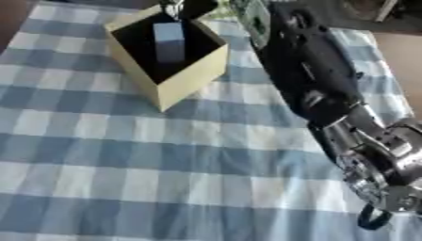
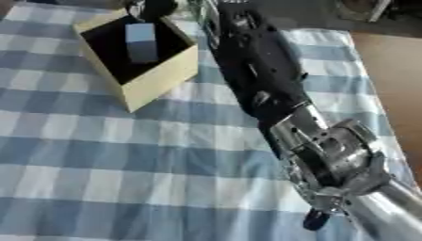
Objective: Pick up objects on the table and place them in the box.
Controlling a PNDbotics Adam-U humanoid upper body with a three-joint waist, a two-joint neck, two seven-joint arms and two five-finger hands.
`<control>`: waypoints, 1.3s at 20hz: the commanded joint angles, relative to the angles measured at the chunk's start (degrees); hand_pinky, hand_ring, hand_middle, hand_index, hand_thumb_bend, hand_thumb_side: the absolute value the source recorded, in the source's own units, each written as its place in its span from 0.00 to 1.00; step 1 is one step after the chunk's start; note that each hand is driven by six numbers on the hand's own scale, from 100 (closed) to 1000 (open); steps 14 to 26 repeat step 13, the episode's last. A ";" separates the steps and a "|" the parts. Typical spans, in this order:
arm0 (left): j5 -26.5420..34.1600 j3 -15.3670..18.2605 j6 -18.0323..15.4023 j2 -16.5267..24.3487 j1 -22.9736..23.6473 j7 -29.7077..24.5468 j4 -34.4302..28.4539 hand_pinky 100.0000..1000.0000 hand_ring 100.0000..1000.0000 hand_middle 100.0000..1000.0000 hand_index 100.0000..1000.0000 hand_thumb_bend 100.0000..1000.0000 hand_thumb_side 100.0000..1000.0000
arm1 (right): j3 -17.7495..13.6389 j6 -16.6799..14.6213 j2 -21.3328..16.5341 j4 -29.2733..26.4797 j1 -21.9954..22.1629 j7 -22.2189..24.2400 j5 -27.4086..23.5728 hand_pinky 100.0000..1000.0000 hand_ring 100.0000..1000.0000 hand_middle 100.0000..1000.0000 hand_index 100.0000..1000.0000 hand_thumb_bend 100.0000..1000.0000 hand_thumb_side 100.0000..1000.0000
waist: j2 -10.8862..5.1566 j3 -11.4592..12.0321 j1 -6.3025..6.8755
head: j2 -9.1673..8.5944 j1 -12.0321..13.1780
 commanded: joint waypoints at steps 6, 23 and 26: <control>0.02 1.03 -0.18 0.90 -0.18 0.53 -0.80 0.54 0.58 0.70 0.73 0.19 0.76 | 5.25 -2.74 -7.65 -12.67 2.93 -2.55 -7.65 0.79 0.78 0.70 0.82 0.00 0.55 | -2.02 -1.25 1.66 | 1.49 2.54; -0.01 1.58 -1.04 1.24 -0.53 1.23 -0.80 0.54 0.58 0.70 0.74 0.20 0.75 | 6.54 -5.62 -12.18 -22.27 10.50 -7.17 -13.56 0.77 0.77 0.70 0.81 0.00 0.56 | -2.17 -2.29 2.51 | 1.92 3.67; -0.01 1.58 -1.04 1.24 -0.53 1.23 -0.80 0.54 0.58 0.70 0.74 0.20 0.75 | 6.54 -5.62 -12.18 -22.27 10.50 -7.17 -13.56 0.77 0.77 0.70 0.81 0.00 0.56 | -2.17 -2.29 2.51 | 1.92 3.67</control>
